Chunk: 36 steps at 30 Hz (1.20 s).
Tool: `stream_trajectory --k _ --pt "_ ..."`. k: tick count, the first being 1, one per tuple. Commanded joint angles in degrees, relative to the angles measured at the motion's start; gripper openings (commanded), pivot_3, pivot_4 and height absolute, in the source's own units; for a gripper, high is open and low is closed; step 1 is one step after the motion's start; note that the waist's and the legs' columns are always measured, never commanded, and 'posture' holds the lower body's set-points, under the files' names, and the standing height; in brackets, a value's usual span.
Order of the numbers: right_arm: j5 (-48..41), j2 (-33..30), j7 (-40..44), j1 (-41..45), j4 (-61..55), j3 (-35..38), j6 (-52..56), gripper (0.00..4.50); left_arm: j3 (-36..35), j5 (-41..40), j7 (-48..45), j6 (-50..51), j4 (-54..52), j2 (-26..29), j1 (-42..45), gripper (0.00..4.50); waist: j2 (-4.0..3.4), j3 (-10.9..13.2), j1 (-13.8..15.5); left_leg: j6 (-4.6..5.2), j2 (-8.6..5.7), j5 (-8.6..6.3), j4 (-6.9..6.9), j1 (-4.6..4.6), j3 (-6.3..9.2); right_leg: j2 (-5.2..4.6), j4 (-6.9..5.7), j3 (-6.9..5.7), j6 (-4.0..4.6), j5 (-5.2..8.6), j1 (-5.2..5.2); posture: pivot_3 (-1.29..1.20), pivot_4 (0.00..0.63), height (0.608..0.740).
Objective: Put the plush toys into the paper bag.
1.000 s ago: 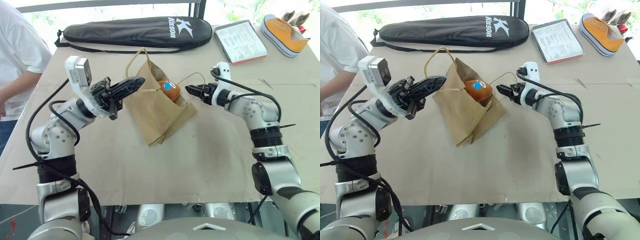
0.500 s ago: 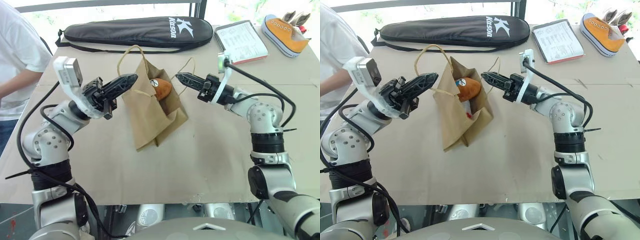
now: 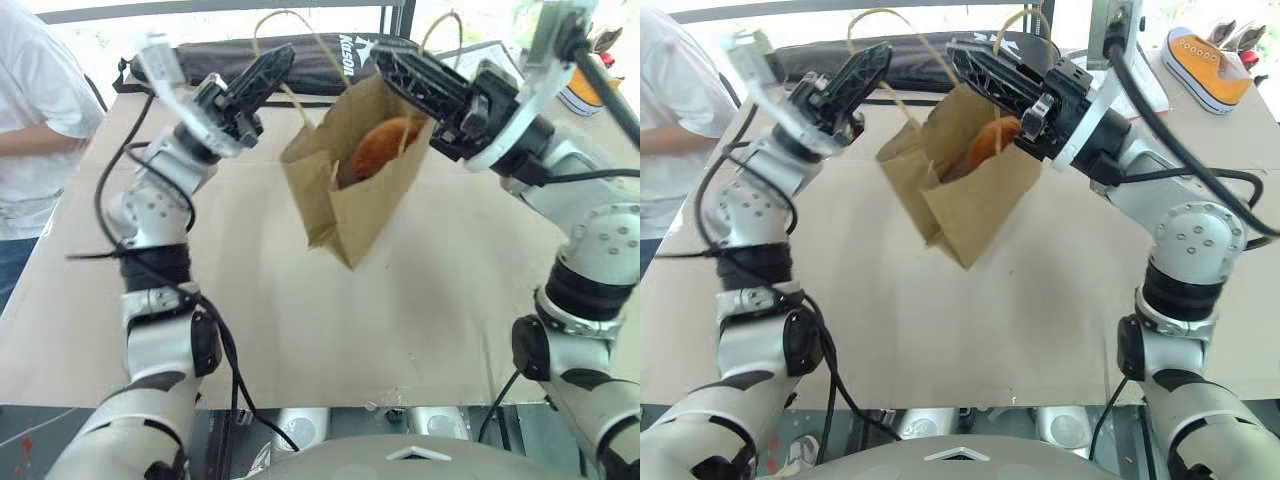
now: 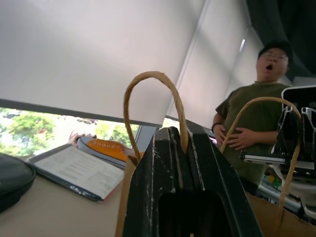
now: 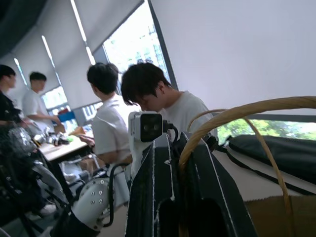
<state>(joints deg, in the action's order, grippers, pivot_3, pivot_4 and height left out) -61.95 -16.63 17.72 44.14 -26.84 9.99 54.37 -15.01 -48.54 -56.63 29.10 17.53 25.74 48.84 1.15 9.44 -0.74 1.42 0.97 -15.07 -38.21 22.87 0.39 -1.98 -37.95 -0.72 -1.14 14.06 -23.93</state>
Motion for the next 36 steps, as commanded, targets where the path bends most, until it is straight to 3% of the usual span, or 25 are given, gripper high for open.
stream_trajectory --k 1,7,12,13,14,15,19,20,22,28,32,36 --pt "6.2 -1.9 -3.9 -4.6 -5.1 -4.7 -0.8 0.05 5.4 8.9 -7.2 -7.8 9.7 0.2 5.1 0.00 0.02 0.0 -0.1 0.00 -0.01 0.00 0.00 0.00 -0.01 0.00 0.00 0.03 0.00 0.00 0.00 0.00 0.150 0.740" --pt "28.9 -12.9 -2.9 -11.9 -5.2 -21.2 -6.9 0.05 11.7 20.1 -14.2 -20.1 20.7 -1.1 7.7 0.00 0.03 0.0 -0.2 0.02 -0.01 -0.01 0.01 0.03 -0.08 0.02 0.00 0.07 -0.01 0.01 -0.07 0.00 0.150 0.740" --pt "28.4 -9.4 -2.9 -13.5 -6.4 -18.0 -9.0 0.05 11.7 22.7 -18.5 -23.9 24.5 -0.5 8.0 0.00 0.06 0.0 -0.4 0.04 0.01 -0.02 0.00 0.13 -0.10 0.05 -0.02 0.11 -0.02 0.01 -0.18 0.00 0.150 0.740" --pt "27.5 -9.4 -1.9 -13.6 -7.5 -16.9 -8.8 0.57 10.8 21.8 -19.8 -21.8 25.8 0.0 8.6 0.00 0.06 0.0 -0.3 0.04 0.02 -0.02 0.00 0.13 -0.07 0.06 -0.03 0.10 -0.02 0.01 -0.19 0.00 0.150 0.740" --pt "26.9 -9.9 -0.7 -13.7 -8.5 -16.4 -8.4 0.65 10.1 21.5 -20.7 -21.4 26.9 0.5 9.0 0.00 0.06 0.0 -0.2 0.04 0.03 -0.02 -0.01 0.14 -0.03 0.06 -0.03 0.06 -0.02 0.01 -0.18 0.00 0.150 0.740" --pt "26.5 -10.4 0.0 -13.9 -9.4 -15.9 -7.9 1.28 9.6 21.5 -21.5 -21.7 28.0 0.9 9.2 0.00 0.06 0.0 -0.2 0.04 0.03 -0.02 -0.02 0.15 -0.01 0.06 -0.03 0.03 -0.02 0.01 -0.18 0.00 0.150 0.740" --pt "20.0 -11.6 1.1 -14.6 -13.6 -10.9 -3.7 2.86 7.4 20.2 -24.9 -19.3 29.3 2.7 9.9 0.00 0.08 0.0 -0.1 0.08 0.03 -0.04 -0.02 0.17 -0.01 0.06 0.00 0.02 -0.02 0.02 -0.18 0.00 0.150 0.740" --pt "17.5 -11.9 1.1 -14.8 -14.5 -9.1 -2.5 3.34 6.8 19.7 -25.3 -17.9 29.0 3.1 10.0 0.73 0.08 0.0 0.0 0.08 0.05 -0.04 -0.03 0.18 0.02 0.05 0.00 0.00 -0.03 0.02 -0.18 0.00 0.150 0.740" --pt "13.6 -12.6 0.7 -15.0 -15.6 -6.3 -0.6 4.35 5.7 19.1 -26.0 -16.1 28.5 3.7 9.9 1.46 0.08 0.0 0.0 0.08 0.08 -0.04 -0.04 0.20 0.04 0.04 0.01 -0.01 -0.03 0.02 -0.18 0.00 0.150 0.740" --pt "1.8 -20.5 0.0 -17.0 -18.3 2.7 4.9 4.40 2.9 16.1 -27.3 -8.0 23.0 6.5 6.9 4.33 0.13 0.1 0.0 0.08 0.19 -0.04 -0.06 0.20 0.03 0.01 -0.01 0.00 -0.03 0.02 -0.17 0.00 0.150 0.740" --pt "-2.4 -28.0 1.3 -19.6 -19.3 5.1 7.5 4.40 1.9 13.0 -27.8 -0.9 15.4 8.5 1.6 4.47 0.11 0.1 -0.2 0.09 0.24 -0.05 -0.04 0.16 -0.01 0.01 -0.01 0.05 -0.03 0.02 -0.16 0.00 0.150 0.740" --pt "-1.0 -33.2 3.9 -23.2 -20.2 4.4 6.9 4.40 1.5 12.1 -29.2 1.9 11.2 11.3 -3.7 4.47 0.17 0.1 0.0 0.09 0.28 -0.05 -0.06 0.13 0.08 0.04 -0.03 0.06 -0.03 0.02 -0.12 0.00 0.150 0.740"
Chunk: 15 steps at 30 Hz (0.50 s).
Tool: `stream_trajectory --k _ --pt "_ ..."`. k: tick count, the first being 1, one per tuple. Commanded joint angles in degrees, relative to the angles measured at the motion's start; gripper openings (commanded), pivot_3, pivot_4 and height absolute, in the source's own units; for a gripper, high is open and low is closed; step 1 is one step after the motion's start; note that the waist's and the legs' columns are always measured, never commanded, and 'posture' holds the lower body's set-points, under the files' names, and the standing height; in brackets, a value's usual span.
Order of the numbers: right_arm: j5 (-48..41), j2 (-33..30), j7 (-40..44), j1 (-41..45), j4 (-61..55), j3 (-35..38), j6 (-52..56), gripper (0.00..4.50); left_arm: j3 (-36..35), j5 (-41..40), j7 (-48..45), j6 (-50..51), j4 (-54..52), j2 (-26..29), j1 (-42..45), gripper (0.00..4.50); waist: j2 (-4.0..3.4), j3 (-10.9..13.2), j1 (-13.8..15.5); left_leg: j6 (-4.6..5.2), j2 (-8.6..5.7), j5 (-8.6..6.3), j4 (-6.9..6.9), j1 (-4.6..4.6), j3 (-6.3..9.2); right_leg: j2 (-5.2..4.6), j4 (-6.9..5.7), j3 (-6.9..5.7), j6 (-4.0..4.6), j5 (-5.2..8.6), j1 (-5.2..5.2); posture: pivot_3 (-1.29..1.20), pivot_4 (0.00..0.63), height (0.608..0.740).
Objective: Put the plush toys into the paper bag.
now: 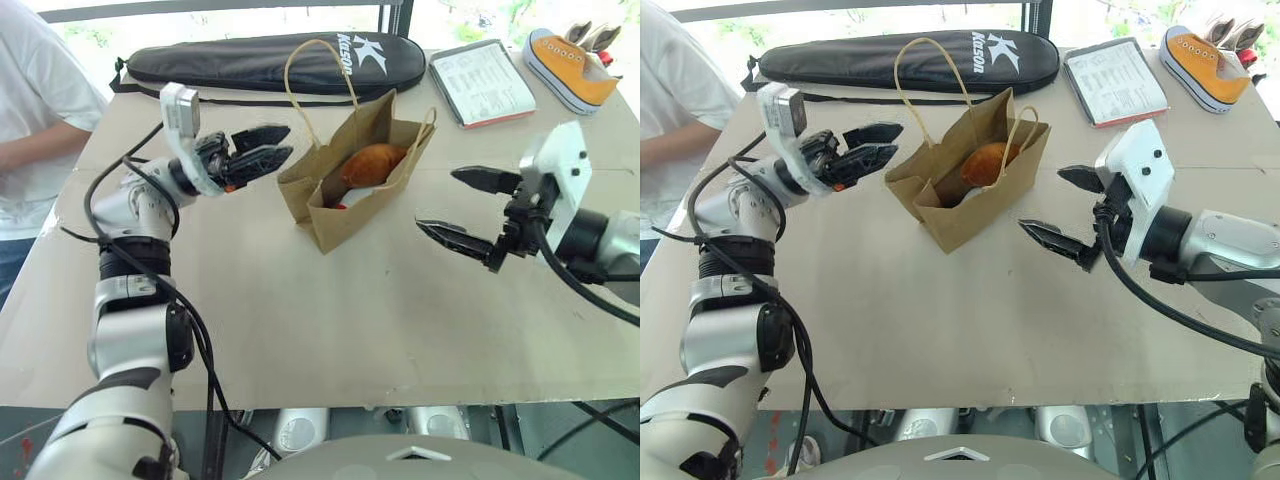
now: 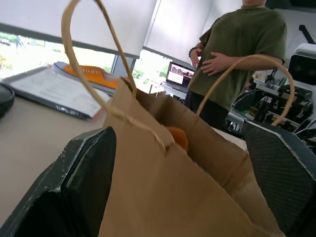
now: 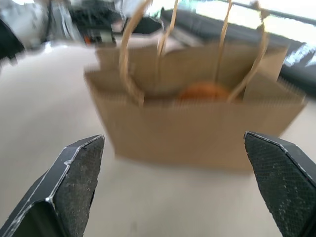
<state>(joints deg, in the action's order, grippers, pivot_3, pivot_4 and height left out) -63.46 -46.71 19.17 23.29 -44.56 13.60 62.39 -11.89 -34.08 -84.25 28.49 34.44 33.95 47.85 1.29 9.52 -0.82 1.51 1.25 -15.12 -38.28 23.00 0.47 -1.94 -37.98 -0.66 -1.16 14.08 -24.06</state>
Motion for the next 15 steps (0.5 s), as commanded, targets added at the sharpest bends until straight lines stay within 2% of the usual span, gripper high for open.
stream_trajectory --k 1,4,6,7,8,11,12,15 --pt "1.1 -3.7 3.1 -3.1 -2.7 0.4 -1.7 4.40 -1.7 -2.5 -1.7 3.1 -6.4 3.6 -3.7 4.47 0.03 0.0 0.0 0.00 -0.01 0.00 -0.02 0.00 -0.02 0.00 0.00 0.01 0.00 0.00 0.01 0.00 0.150 0.740" --pt "7.3 -2.5 4.8 -5.1 -2.3 -5.2 -6.1 3.66 -0.1 -2.2 -2.1 4.0 -10.7 4.6 -7.6 4.50 0.03 0.0 0.0 0.01 -0.01 -0.01 -0.01 -0.02 -0.08 -0.01 0.03 0.04 -0.01 0.00 0.03 0.00 0.150 0.740" --pt "14.7 -0.9 5.5 -4.7 -0.2 -12.6 -10.1 2.85 0.5 -2.3 -1.6 4.3 -13.9 4.3 -9.9 4.50 0.03 0.0 0.1 0.01 0.00 -0.01 -0.02 -0.03 -0.04 -0.01 0.03 0.04 -0.01 0.01 0.04 0.00 0.150 0.740" --pt "18.6 0.2 5.9 -3.9 1.4 -16.5 -12.2 2.17 0.8 -2.3 -1.5 4.1 -15.3 4.2 -10.8 4.50 0.04 0.0 0.1 0.01 -0.01 -0.01 -0.02 -0.03 -0.05 -0.01 0.02 0.05 -0.01 0.01 0.04 0.00 0.150 0.740" --pt "22.4 2.0 5.8 -2.4 3.9 -20.3 -14.4 1.85 1.2 -2.3 -1.8 3.9 -16.7 4.3 -11.7 4.50 0.06 0.0 0.0 0.01 -0.01 -0.01 -0.03 -0.04 -0.05 0.00 0.02 0.05 -0.01 0.01 0.05 0.00 0.150 0.740" --pt "31.1 7.4 6.2 2.0 11.4 -27.4 -20.0 0.38 2.0 -2.0 -1.3 3.6 -19.0 4.7 -13.0 4.50 0.06 0.0 -0.1 0.01 -0.03 0.00 -0.06 -0.05 -0.11 0.01 -0.01 0.05 -0.01 0.01 0.03 0.00 0.150 0.740" --pt "34.1 9.4 6.4 3.9 14.7 -29.4 -22.2 0.05 2.0 -2.1 -0.9 3.7 -19.7 4.7 -13.3 4.50 0.06 0.0 0.0 0.01 -0.02 0.00 -0.07 -0.06 -0.13 0.02 -0.01 0.05 -0.01 0.00 0.04 0.00 0.150 0.740" --pt "38.4 14.6 8.1 8.5 21.6 -31.9 -26.2 0.05 2.8 -0.4 1.6 1.5 -22.8 4.3 -15.3 4.50 0.06 0.0 0.0 0.00 -0.02 0.00 -0.05 -0.08 -0.13 0.02 -0.01 0.03 -0.01 0.00 0.03 0.00 0.150 0.740"
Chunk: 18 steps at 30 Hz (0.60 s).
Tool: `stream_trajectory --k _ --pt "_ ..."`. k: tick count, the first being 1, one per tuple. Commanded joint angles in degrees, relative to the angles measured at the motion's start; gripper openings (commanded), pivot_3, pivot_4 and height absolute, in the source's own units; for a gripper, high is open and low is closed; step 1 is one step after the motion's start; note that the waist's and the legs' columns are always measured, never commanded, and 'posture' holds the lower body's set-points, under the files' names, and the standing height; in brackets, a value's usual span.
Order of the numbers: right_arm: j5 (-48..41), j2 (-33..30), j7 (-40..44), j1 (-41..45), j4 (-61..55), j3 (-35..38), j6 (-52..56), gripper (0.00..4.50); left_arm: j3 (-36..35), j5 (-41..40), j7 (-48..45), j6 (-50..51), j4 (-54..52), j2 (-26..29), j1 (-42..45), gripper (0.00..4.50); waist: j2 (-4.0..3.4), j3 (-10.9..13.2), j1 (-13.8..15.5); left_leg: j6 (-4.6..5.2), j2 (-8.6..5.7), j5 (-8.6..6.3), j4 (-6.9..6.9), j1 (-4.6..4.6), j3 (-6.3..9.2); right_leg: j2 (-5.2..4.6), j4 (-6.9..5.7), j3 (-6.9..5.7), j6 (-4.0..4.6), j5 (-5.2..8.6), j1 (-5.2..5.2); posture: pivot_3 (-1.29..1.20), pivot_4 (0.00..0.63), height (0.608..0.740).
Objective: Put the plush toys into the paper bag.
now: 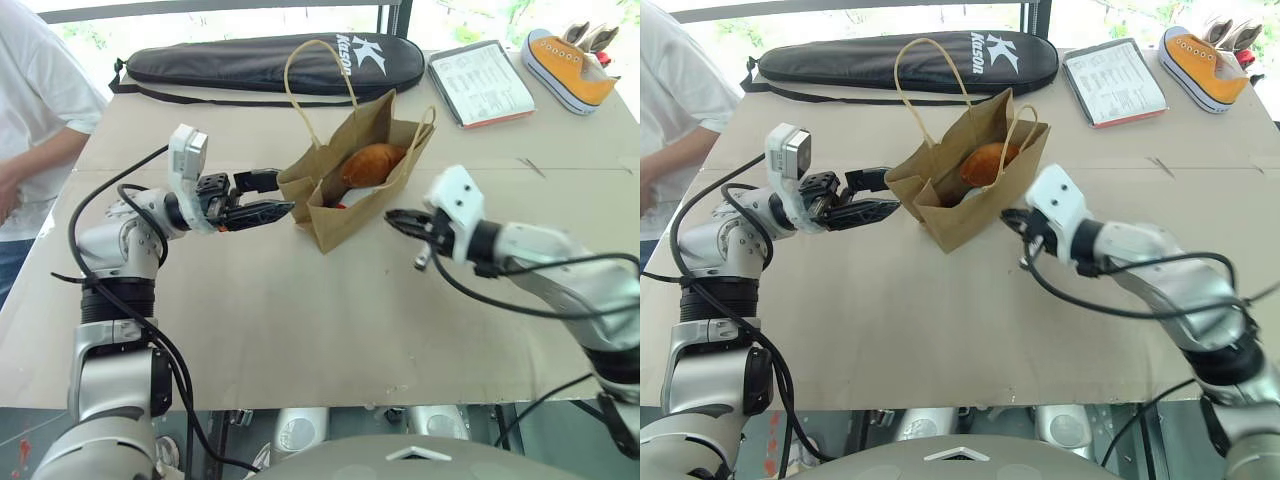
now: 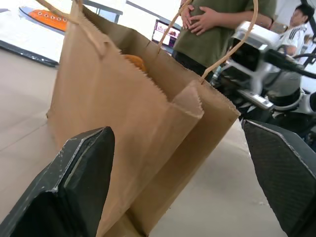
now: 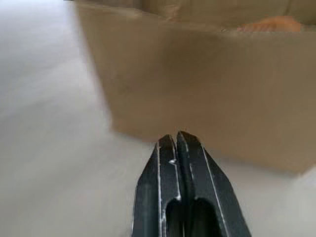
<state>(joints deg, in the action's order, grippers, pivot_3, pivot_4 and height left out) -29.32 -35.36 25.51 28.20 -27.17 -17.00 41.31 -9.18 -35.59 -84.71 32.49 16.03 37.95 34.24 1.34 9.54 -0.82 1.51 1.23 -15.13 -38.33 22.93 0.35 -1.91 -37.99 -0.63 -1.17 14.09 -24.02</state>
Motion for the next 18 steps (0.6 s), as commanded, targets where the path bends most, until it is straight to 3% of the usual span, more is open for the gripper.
stream_trajectory --k 1,12,18 --pt "5.0 4.6 2.4 4.5 5.6 -1.7 -6.0 0.05 0.3 1.8 3.4 -3.6 -5.6 0.1 -2.5 4.50 0.00 0.0 0.0 0.00 0.00 0.00 0.01 0.00 0.01 0.00 0.02 0.00 0.00 0.00 0.00 0.00 0.150 0.740" --pt "8.4 14.3 8.1 6.5 12.2 -1.6 -10.0 0.05 0.0 9.2 19.6 -16.8 -18.8 -4.7 -13.6 4.50 0.00 0.0 0.1 0.00 0.00 0.00 0.02 0.02 0.05 -0.13 0.00 0.13 0.01 -0.01 0.00 0.00 0.150 0.740" --pt "9.9 15.6 9.7 6.2 13.1 -1.2 -10.3 0.05 1.9 11.1 31.0 -15.3 -23.9 -9.5 -15.9 4.50 0.00 0.0 0.3 0.00 -0.02 0.00 0.02 0.01 0.05 -0.18 0.00 0.12 0.00 -0.02 0.02 0.00 0.150 0.740"
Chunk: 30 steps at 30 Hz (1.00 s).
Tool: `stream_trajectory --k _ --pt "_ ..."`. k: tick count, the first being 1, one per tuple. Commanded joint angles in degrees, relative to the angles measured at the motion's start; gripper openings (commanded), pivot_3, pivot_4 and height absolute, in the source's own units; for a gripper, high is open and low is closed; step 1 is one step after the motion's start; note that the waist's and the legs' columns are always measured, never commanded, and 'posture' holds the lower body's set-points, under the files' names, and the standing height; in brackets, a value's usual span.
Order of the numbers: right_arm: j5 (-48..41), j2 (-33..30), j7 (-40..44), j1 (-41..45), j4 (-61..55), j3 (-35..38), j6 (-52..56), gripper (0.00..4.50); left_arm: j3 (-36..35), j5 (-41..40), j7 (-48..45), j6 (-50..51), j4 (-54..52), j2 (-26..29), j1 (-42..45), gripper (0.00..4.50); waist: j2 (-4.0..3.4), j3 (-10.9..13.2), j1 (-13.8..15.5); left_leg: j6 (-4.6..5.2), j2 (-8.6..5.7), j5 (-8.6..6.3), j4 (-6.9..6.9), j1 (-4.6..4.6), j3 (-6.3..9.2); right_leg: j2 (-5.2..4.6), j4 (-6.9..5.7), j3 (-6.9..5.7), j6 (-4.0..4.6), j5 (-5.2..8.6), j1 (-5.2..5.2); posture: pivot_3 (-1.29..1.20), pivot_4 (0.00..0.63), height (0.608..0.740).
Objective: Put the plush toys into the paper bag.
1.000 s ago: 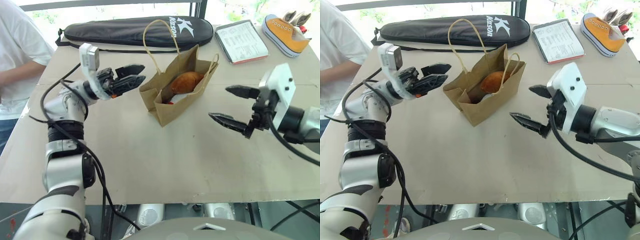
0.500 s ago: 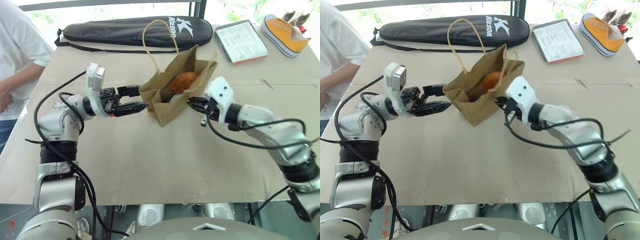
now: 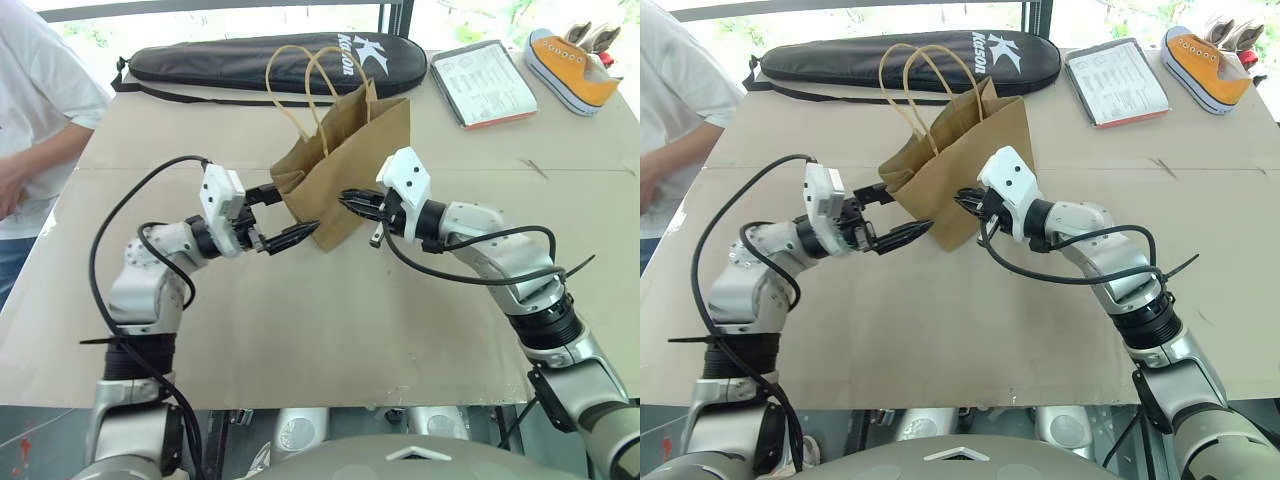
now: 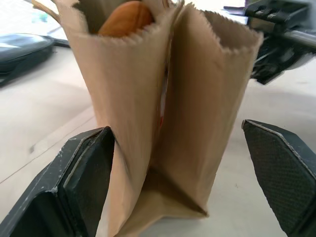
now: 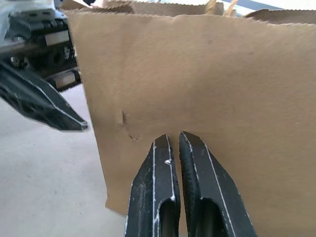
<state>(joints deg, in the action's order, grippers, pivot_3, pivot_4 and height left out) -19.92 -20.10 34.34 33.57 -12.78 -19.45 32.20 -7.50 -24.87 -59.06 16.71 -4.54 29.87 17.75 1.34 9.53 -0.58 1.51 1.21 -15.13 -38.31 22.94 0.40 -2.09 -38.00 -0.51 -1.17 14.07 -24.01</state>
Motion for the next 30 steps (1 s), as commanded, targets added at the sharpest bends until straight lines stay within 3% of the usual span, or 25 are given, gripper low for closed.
stream_trajectory --k 1,3,7,11,12,16,20,23,26,30 --pt "0.8 0.4 1.0 0.7 -1.3 1.4 -1.2 0.05 0.9 0.8 6.3 0.4 -3.8 -2.0 0.5 4.50 0.00 0.0 0.0 0.00 -0.01 0.00 -0.01 0.00 0.00 -0.01 -0.01 0.00 -0.01 0.00 0.00 0.00 0.150 0.740" --pt "1.0 0.5 1.4 0.3 -1.2 1.8 -1.1 0.00 2.6 1.3 10.3 0.8 -5.3 -5.1 0.3 4.24 0.00 0.0 0.0 0.00 -0.02 0.00 -0.01 0.00 -0.03 -0.02 0.00 0.02 -0.05 -0.03 0.00 0.00 0.150 0.740" --pt "1.5 0.6 1.1 -0.7 -1.8 2.5 -0.7 0.00 4.0 1.6 15.8 1.6 -6.3 -9.7 0.0 2.41 0.01 0.0 0.0 0.00 -0.03 0.00 -0.01 0.00 -0.01 -0.04 0.00 0.01 -0.06 -0.03 0.02 0.00 0.150 0.740" --pt "1.7 0.6 0.4 -2.1 -3.2 3.2 -0.3 0.00 5.4 3.5 16.5 -1.0 -3.8 -9.9 0.7 0.50 0.00 0.0 -0.2 0.00 -0.01 0.00 0.01 -0.05 -0.01 0.00 -0.03 0.03 -0.05 -0.04 0.02 0.00 0.150 0.740" --pt "1.7 0.6 0.0 -2.5 -3.8 3.5 -0.1 0.00 5.4 3.5 16.2 -1.6 -3.2 -9.8 1.0 0.22 0.00 0.0 -0.2 0.00 -0.01 0.00 0.00 -0.05 0.00 0.02 -0.03 0.02 -0.05 -0.04 0.01 0.00 0.150 0.740" --pt "1.0 -1.8 -1.4 -6.4 -11.5 6.9 1.3 0.00 5.6 2.8 11.2 -4.6 1.8 -8.1 3.5 0.22 0.00 0.0 0.1 0.00 -0.02 0.00 0.00 -0.03 -0.01 0.01 -0.01 0.01 -0.05 -0.03 0.02 0.00 0.150 0.740" --pt "-5.5 -5.9 0.7 -12.5 -22.9 11.5 6.1 0.00 5.7 0.6 2.3 -7.4 8.6 -6.3 7.7 0.22 0.00 0.0 0.5 0.00 -0.08 0.00 0.00 -0.01 -0.01 0.00 0.07 -0.15 -0.06 -0.03 0.06 0.00 0.150 0.740" --pt "-13.4 -9.4 -0.9 -25.4 -36.2 22.8 10.3 0.77 5.1 -4.2 -11.6 -7.5 18.5 -5.1 16.8 0.00 0.02 0.0 1.0 0.01 -0.13 0.00 -0.01 0.01 0.00 -0.01 0.07 -0.16 -0.07 -0.03 0.09 0.00 0.150 0.740" --pt "-18.7 -11.8 -2.5 -38.8 -45.2 34.9 12.6 2.13 6.5 -3.2 -22.3 -9.7 30.1 -4.1 25.2 0.00 0.05 0.0 1.5 0.00 -0.36 0.00 -0.06 0.15 0.10 0.11 0.13 -0.28 -0.18 0.05 0.16 0.00 0.150 0.740" --pt "-21.1 -16.5 -1.4 -54.2 -47.2 48.5 7.3 4.09 8.7 1.0 -31.3 -16.7 46.1 -5.6 33.8 0.00 -0.02 -0.1 1.0 0.09 -0.56 -0.05 -0.06 -0.19 0.07 0.04 0.06 0.08 -0.25 0.08 0.36 0.00 0.150 0.740"
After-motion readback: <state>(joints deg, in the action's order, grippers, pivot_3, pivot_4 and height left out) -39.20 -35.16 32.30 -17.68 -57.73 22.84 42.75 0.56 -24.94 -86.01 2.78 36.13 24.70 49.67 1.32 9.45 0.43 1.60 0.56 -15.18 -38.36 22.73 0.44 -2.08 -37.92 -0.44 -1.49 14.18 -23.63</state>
